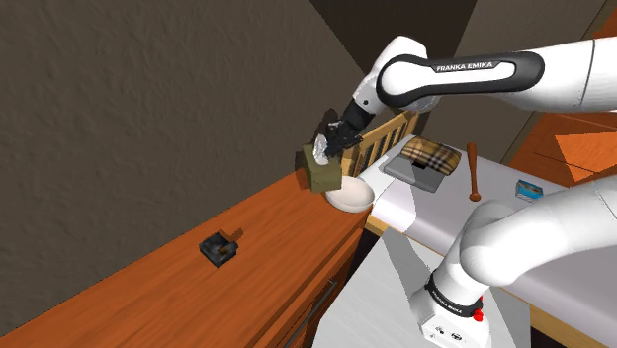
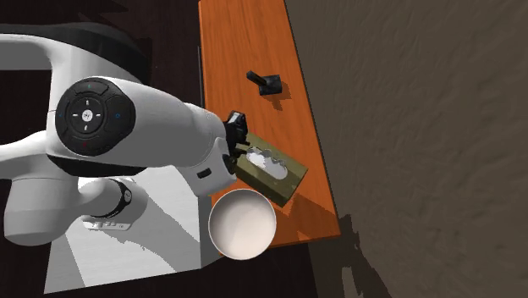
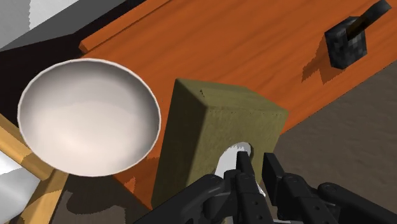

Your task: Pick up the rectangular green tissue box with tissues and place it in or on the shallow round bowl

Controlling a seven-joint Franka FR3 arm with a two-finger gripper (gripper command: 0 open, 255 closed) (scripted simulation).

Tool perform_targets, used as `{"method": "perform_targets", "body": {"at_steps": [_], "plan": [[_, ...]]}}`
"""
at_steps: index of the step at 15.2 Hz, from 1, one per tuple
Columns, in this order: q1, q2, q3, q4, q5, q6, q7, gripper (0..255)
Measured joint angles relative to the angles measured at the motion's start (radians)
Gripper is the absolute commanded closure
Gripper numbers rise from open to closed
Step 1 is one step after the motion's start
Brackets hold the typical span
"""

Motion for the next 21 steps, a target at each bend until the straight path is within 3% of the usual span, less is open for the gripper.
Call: {"method": "perform_targets", "body": {"at_steps": [9, 21], "plan": [[-0.09, -0.089, -0.183, 0.019, -0.081, -0.155, -0.181, 255], [-0.091, -0.072, -0.212, -0.111, -0.071, -0.018, -0.242, 255]]}}
